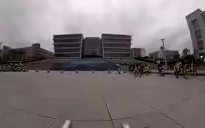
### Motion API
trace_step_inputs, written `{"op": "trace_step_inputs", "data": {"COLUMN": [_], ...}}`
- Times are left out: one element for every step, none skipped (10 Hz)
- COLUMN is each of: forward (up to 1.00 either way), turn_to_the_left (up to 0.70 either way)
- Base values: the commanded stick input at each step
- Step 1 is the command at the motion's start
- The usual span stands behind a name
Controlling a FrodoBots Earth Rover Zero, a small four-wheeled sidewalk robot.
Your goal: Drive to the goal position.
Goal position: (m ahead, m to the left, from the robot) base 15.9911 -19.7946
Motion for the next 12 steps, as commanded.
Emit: {"op": "trace_step_inputs", "data": {"forward": [1.0, 1.0, 1.0, 1.0, 1.0, 1.0, 1.0, 1.0, 1.0, 1.0, 1.0, 1.0], "turn_to_the_left": [0.0, 0.0, 0.0, 0.0, 0.0, 0.0, 0.0, 0.0, 0.0, 0.0, -0.06, -0.25]}}
